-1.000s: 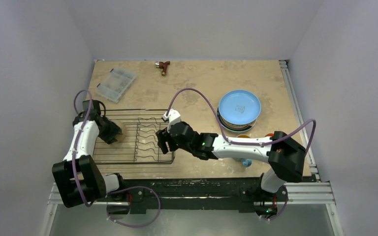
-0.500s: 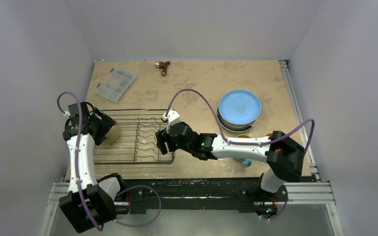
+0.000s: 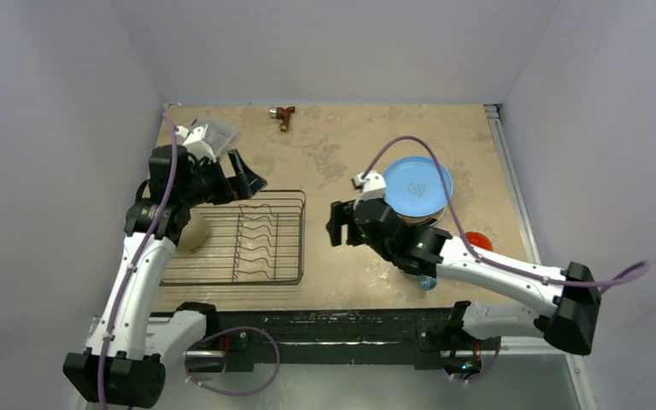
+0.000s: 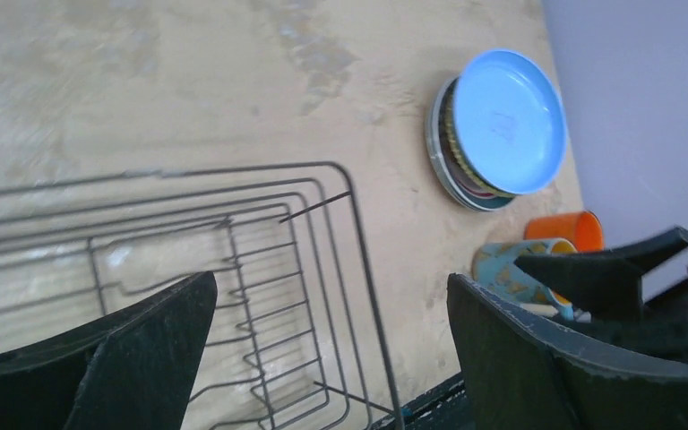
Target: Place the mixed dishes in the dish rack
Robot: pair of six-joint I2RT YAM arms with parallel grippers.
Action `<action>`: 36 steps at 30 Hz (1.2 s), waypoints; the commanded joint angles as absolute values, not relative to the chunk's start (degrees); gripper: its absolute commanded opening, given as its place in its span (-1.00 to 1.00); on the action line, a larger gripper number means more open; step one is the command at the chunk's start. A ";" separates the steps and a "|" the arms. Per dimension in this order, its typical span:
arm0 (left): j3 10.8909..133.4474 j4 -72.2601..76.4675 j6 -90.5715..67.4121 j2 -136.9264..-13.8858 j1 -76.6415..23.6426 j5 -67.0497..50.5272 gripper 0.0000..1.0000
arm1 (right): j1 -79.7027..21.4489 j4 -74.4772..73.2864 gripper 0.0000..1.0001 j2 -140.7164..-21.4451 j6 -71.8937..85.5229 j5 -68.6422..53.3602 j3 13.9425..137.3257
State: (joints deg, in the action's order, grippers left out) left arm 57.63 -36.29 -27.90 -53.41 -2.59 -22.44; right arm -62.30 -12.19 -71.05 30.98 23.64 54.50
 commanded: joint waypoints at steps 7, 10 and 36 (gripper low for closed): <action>65.90 -28.39 -17.70 -62.96 -10.63 -31.99 1.00 | -52.12 -45.64 0.41 -50.94 48.87 33.20 49.58; 65.13 -30.36 -16.42 -62.18 -10.78 -31.02 1.00 | -52.04 -50.51 0.33 -52.68 52.60 33.95 50.41; 62.05 -28.74 -12.61 -61.57 -10.81 -32.16 1.00 | -49.92 -40.63 -0.62 -67.97 56.77 41.03 43.77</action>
State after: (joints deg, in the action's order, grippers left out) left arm 62.22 -30.92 -14.24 -61.56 -10.59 -30.92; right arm -50.04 -43.44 -68.29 55.44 38.76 43.38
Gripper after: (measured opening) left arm 0.998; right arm 0.246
